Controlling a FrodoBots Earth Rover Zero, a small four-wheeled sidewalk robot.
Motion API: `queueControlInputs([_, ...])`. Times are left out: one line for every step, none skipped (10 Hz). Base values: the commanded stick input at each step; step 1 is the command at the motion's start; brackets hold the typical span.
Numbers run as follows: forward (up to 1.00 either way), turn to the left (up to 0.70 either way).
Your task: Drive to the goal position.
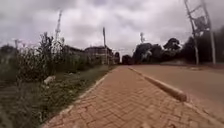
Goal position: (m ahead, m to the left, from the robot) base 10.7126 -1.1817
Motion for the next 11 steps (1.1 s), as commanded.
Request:
queueControlInputs([0.70,0.00])
queueControlInputs([0.70,0.00])
queueControlInputs([0.70,0.00])
queueControlInputs([0.70,0.00])
queueControlInputs([0.70,0.00])
queueControlInputs([0.70,0.00])
queueControlInputs([0.70,0.00])
queueControlInputs([0.70,0.00])
queueControlInputs([0.70,0.00])
queueControlInputs([0.70,0.00])
queueControlInputs([0.70,0.00])
